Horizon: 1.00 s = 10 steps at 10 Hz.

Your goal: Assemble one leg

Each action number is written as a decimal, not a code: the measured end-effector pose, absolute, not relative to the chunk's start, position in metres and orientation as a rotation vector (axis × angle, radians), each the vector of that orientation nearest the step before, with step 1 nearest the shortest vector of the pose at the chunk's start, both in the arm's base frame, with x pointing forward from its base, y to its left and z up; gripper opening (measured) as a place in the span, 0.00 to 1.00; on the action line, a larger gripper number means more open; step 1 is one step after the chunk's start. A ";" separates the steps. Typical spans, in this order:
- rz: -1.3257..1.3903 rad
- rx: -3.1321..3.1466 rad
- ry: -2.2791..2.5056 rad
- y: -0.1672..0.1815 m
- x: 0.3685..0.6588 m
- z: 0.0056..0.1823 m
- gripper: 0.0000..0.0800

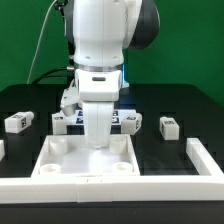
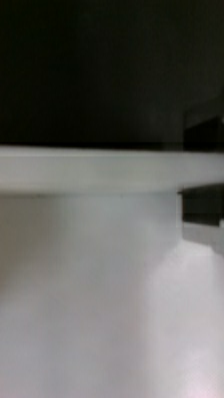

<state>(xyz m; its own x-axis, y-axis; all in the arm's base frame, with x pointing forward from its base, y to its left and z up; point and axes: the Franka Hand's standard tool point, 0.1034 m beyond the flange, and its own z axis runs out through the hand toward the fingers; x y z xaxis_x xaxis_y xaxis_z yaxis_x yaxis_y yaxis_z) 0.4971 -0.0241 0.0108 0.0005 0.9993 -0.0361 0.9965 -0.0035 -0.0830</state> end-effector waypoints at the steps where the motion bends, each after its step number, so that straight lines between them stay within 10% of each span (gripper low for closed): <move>1: 0.131 -2.209 -2.183 -0.021 0.497 0.011 0.08; 10: 0.109 -2.225 -2.148 0.080 0.503 0.012 0.08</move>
Offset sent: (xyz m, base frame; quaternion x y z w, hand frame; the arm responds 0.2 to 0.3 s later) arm 0.0010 0.0518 0.0001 0.0195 -0.0138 -0.0162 0.9996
